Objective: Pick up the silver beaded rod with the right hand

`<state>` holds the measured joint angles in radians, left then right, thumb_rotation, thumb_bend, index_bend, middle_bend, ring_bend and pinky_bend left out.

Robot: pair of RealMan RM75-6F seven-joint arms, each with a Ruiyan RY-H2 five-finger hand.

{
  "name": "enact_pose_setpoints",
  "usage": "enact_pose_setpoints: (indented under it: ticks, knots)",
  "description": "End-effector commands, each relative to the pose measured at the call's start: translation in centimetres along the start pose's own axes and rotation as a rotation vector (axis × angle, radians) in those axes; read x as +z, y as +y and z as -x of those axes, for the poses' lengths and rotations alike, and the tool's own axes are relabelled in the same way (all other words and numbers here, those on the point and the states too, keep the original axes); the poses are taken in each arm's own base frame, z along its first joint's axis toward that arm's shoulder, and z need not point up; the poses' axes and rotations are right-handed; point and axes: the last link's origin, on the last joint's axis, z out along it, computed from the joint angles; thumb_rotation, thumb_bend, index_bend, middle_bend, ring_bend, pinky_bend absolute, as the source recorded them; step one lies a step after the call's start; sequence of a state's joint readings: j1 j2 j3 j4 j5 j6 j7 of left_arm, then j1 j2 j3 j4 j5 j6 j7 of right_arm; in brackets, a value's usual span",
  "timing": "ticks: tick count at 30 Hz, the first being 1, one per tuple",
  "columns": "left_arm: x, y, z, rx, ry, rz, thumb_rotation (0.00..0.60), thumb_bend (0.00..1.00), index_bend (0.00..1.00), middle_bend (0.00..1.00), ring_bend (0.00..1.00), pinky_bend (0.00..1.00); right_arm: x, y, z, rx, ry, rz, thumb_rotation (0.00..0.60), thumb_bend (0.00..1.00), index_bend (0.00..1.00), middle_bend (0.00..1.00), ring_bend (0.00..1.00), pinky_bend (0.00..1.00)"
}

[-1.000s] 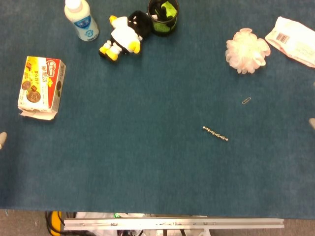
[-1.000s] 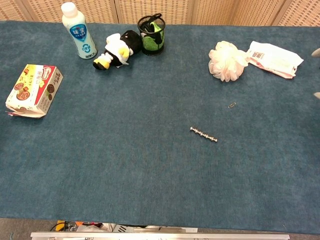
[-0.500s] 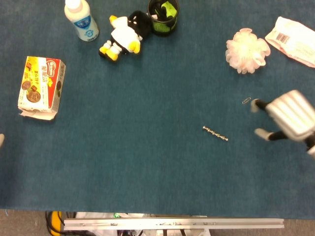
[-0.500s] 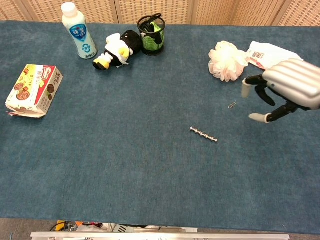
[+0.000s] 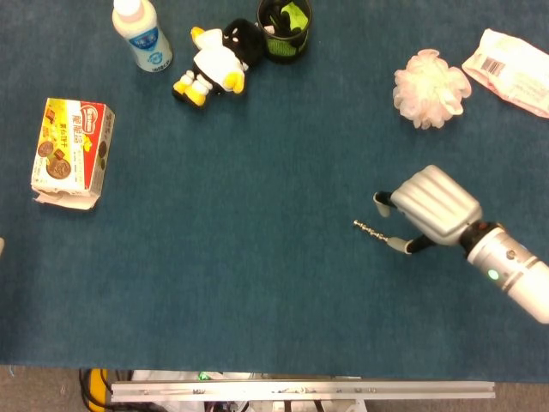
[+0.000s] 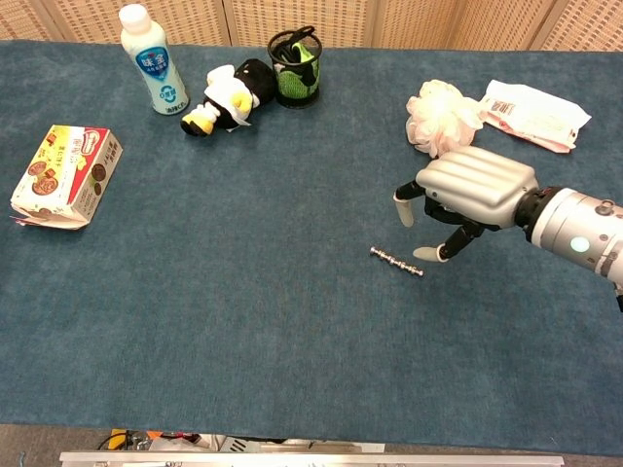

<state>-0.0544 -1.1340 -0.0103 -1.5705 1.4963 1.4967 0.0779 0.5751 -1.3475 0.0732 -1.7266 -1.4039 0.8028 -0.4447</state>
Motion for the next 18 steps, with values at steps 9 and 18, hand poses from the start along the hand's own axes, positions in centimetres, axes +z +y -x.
enact_pose_setpoints:
  ticks: [9,18]
  knots:
    - [0.1,-0.2,0.3,-0.003,-0.007,0.004,0.6,0.21,0.0,0.02,0.02,0.01,1.7,-0.8,2.3,-0.003,-0.103,0.006,0.6,0.2,0.49,0.96,1.0,1.0]
    - [0.0,-0.4,0.5,-0.008,-0.012,0.005,0.6,0.21,0.0,0.02,0.02,0.01,1.6,-0.6,3.6,-0.005,-0.142,0.032,0.6,0.2,0.5,0.97,1.0,1.0]
